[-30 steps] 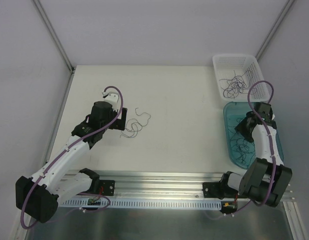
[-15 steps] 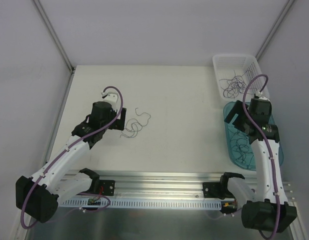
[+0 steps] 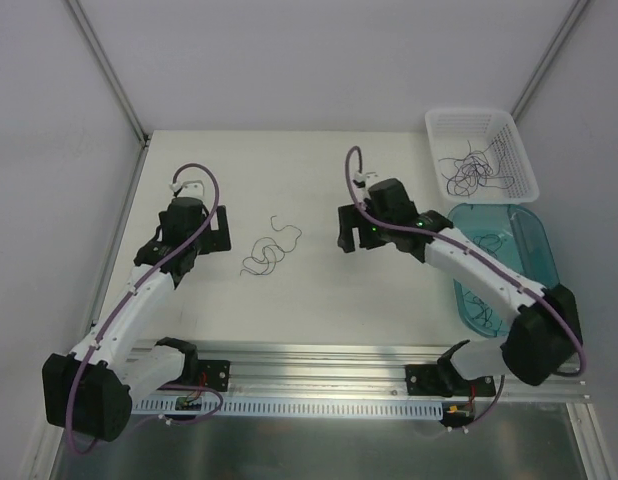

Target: Untangle the cables

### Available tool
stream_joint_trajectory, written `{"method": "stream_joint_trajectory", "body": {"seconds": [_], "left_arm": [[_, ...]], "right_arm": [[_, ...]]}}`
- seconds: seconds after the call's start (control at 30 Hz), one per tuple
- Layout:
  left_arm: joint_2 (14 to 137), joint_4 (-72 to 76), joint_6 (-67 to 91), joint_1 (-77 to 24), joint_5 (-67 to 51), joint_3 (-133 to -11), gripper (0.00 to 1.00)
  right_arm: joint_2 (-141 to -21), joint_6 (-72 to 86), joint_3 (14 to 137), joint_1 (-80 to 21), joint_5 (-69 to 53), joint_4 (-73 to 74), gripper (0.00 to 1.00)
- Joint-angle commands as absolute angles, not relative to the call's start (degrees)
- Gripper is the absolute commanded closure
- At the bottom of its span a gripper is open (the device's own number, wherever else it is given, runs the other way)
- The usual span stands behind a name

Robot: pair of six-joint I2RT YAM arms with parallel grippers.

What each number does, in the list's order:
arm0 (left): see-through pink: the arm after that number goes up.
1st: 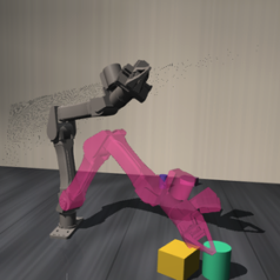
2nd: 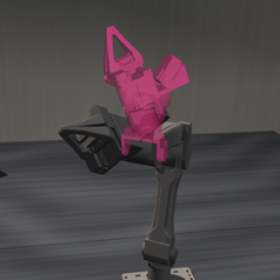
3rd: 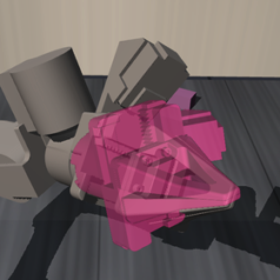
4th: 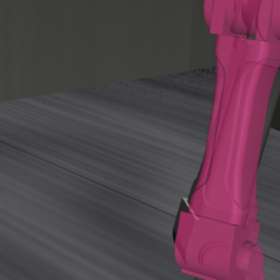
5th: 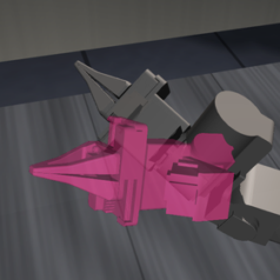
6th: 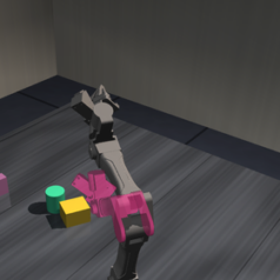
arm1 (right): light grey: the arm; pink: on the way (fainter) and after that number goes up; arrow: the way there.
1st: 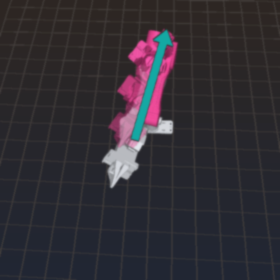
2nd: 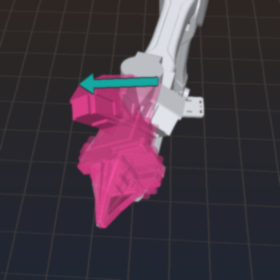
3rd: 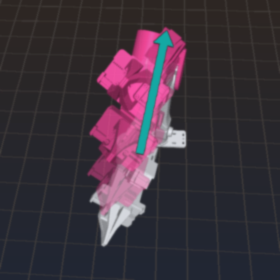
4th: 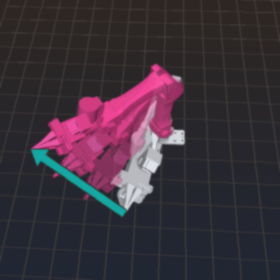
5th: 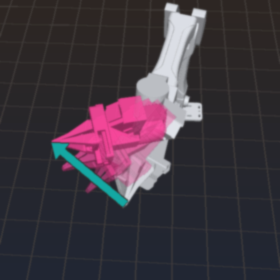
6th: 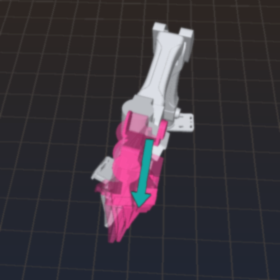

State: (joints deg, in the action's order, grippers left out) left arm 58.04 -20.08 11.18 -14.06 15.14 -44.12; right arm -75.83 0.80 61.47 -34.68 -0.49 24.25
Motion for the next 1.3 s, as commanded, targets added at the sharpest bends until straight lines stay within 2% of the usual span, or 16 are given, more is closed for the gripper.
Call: {"method": "stream_joint_trajectory", "body": {"seconds": [0.0, 0.17, 0.27, 0.37, 0.73, 0.83, 0.93, 0.97, 1.07, 1.27], "left_arm": [[58.3, -20.5, 14.6, -11.0, 10.8, -46.1, 0.01], [57.7, -20.5, 14.4, -9.9, 10.2, -46.0, 0.01], [57.4, -20.5, 14.2, -9.8, 10.5, -46.0, 0.01], [57.5, -20.5, 13.7, -9.8, 10.3, -46.0, 0.01], [58.1, -20.5, 13.2, -9.8, 10.3, -46.1, 0.01], [58.2, -20.4, 13.2, -9.8, 9.9, -46.0, 0.01], [58.3, -20.4, 13.1, -9.8, 9.7, -46.1, 0.01], [58.3, -20.4, 13.1, -9.8, 9.5, -46.1, 0.01], [58.3, -20.4, 13.0, -9.8, 9.3, -46.1, 0.01], [58.1, -20.4, 13.0, -9.8, 8.7, -46.1, 0.01]], "right_arm": [[-84.1, -4.0, 68.5, -40.1, -4.1, 15.8, 0.16], [-100.1, -7.3, 76.9, -43.0, -8.9, 12.1, 0.23], [-107.3, -7.8, 81.9, -43.8, -11.9, 10.5, 0.31], [-111.8, -8.6, 86.5, -44.8, -14.0, 9.9, 0.38], [-126.6, -7.7, 96.7, -47.1, -17.2, 10.1, 0.52], [-127.4, -7.6, 96.5, -47.6, -17.2, 9.9, 0.59], [-126.7, -7.3, 93.8, -48.0, -16.8, 8.4, 0.75], [-124.9, -7.3, 92.8, -48.0, -16.4, 7.7, 0.84], [-121.1, -8.2, 88.8, -48.0, -14.7, 6.9, 0.97], [-106.2, -11.3, 83.1, -47.9, -7.8, 13.0, 0.99]]}}
